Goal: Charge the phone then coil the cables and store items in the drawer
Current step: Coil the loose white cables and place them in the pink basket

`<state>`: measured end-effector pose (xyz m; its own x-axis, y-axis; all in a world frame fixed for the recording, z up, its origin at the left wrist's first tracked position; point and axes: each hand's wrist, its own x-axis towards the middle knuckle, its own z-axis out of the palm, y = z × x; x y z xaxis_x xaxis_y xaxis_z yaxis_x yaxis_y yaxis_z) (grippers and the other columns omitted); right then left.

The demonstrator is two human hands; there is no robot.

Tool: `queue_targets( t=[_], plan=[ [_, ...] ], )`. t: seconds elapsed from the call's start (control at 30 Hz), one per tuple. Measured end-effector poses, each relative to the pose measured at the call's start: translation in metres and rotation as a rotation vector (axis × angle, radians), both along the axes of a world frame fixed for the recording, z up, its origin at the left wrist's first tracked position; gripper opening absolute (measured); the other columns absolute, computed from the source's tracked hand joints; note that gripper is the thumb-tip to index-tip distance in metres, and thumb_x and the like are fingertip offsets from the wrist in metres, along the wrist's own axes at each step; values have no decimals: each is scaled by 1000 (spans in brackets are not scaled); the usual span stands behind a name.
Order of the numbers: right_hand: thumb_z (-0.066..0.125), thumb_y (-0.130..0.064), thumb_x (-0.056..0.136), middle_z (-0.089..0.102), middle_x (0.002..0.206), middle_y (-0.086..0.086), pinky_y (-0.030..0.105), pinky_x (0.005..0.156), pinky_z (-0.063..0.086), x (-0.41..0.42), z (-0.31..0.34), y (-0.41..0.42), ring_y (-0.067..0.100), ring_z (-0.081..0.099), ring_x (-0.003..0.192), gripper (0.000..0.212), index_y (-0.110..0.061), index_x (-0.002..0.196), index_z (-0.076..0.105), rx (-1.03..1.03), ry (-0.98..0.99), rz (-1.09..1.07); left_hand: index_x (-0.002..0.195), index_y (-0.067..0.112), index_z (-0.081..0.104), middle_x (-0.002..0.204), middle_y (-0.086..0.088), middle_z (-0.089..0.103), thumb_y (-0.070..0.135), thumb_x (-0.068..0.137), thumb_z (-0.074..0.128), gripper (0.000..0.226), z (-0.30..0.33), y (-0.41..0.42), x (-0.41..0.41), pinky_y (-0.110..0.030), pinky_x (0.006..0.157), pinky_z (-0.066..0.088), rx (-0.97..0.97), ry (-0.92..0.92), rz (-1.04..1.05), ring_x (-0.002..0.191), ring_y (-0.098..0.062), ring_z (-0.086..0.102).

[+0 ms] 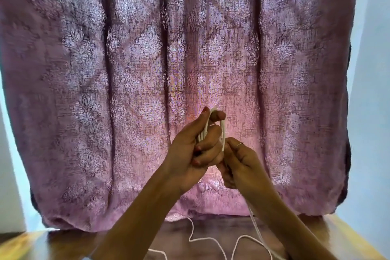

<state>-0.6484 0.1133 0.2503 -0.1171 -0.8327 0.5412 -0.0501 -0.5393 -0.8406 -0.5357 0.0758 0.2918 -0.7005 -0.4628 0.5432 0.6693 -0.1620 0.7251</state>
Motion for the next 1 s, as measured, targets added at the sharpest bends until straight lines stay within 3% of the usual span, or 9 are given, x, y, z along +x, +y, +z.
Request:
queue_targets(
  t=[0.07, 0.17, 0.33, 0.47, 0.63, 0.77, 0.87, 1.0],
  plan=[
    [36, -12, 100, 40, 42, -8, 13, 35, 22, -3, 0, 0, 1, 25, 33, 22, -8, 82, 50, 20, 10, -11, 86, 10, 61, 36, 7, 23, 33, 92, 35, 35, 0, -3, 2, -21, 37, 12, 7, -44, 67, 24, -2, 16],
    [37, -10, 99, 43, 44, -8, 16, 35, 24, -8, -1, -2, 2, 27, 34, 19, -6, 94, 55, -14, 24, -67, 82, 12, 58, 40, 5, 12, 37, 92, 35, 35, -3, -4, 6, -21, 36, 10, 3, -91, 108, 29, -8, 6],
    [39, -7, 98, 44, 52, -6, 19, 37, 23, -6, -1, -2, 6, 28, 38, 23, -16, 94, 60, -64, -37, -66, 76, 16, 58, 36, 9, 20, 36, 93, 38, 33, -8, -7, 6, -18, 36, 11, -8, -75, 141, 25, -3, 13],
    [38, -10, 99, 45, 50, -4, 23, 40, 24, 1, -2, 0, 9, 30, 38, 23, -17, 101, 60, -50, -71, -49, 80, 12, 62, 37, 8, 28, 32, 92, 40, 32, -9, -2, 3, -15, 34, 16, -1, -41, 143, 23, -2, 20],
    [37, -9, 99, 52, 51, -4, 18, 36, 29, 3, -9, 1, 9, 34, 32, 23, -18, 114, 53, 53, -69, 33, 94, 7, 59, 45, 5, 30, 28, 93, 38, 30, -5, 1, -1, -19, 36, 17, -73, -8, 238, 27, -3, 20],
    [42, 2, 96, 57, 60, -4, 19, 35, 32, 2, -21, 10, 8, 39, 33, 33, -16, 122, 45, 176, 64, 111, 114, 10, 57, 52, 4, 39, 27, 96, 38, 31, -1, -8, 0, -25, 41, 18, -251, -86, 521, 35, -6, 25],
    [48, 6, 92, 58, 66, -3, 19, 37, 36, 2, -23, 21, 9, 43, 35, 42, -18, 126, 43, 260, 207, 132, 120, 24, 50, 55, 7, 49, 19, 102, 33, 25, -2, -13, -1, -22, 44, 36, -504, -181, 756, 43, -11, 39],
    [50, 10, 89, 59, 71, -4, 21, 42, 39, 0, -14, 32, 11, 46, 39, 44, -18, 123, 48, 310, 371, 95, 126, 35, 37, 69, 5, 62, 36, 95, 31, 32, -12, -14, -2, -31, 72, 51, -986, -491, 1041, 65, -16, 63]
  ],
)
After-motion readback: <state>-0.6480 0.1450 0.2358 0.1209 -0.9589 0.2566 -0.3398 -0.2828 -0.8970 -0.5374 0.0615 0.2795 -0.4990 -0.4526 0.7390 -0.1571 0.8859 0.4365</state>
